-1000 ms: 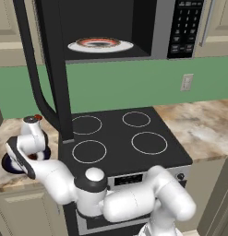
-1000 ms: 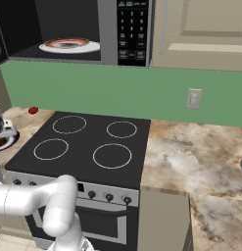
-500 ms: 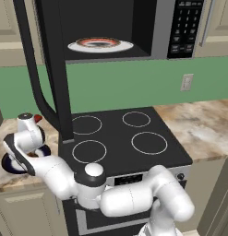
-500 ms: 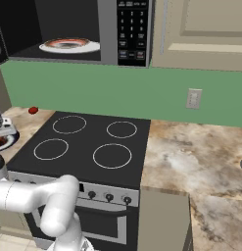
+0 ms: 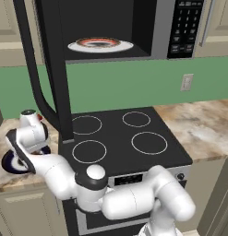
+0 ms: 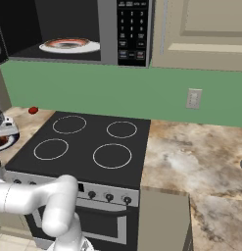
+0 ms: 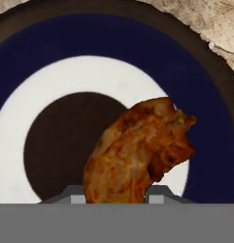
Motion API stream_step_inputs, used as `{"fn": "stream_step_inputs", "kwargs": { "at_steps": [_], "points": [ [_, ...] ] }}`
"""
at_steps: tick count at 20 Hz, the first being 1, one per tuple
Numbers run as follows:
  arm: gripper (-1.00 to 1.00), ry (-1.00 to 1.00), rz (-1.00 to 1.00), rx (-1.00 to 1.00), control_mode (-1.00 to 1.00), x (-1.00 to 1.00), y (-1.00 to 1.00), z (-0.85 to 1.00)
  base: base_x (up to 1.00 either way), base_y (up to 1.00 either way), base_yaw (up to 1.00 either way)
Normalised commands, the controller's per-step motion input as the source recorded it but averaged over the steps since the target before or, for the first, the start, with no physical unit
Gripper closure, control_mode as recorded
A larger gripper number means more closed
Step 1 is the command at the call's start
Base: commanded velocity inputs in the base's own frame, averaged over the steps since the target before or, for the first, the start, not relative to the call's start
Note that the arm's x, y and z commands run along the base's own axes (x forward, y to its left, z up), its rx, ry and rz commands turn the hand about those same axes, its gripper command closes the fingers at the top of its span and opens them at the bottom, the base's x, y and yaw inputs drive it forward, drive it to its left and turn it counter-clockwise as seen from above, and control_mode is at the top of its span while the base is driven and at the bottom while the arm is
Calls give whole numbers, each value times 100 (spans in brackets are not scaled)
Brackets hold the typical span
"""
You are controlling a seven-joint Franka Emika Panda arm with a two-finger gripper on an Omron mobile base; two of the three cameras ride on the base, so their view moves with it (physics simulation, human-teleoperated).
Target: Pick the chicken drumstick from the counter and place it in the microwave. Then turn on the microwave.
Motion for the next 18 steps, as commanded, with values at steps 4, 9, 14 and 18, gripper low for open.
{"fn": "stream_step_inputs", "kwargs": {
  "at_steps": [4,9,14,18],
  "points": [
    [100,-2,-3,0,-100,-2,-64,17,0,0,0],
    [100,-5,-1,0,-100,-2,-46,40,0,0,0],
    [100,-5,-1,0,-100,-13,-44,57,0,0,0],
    [100,-1,-2,0,-100,-24,-47,44,0,0,0]
  ]
}}
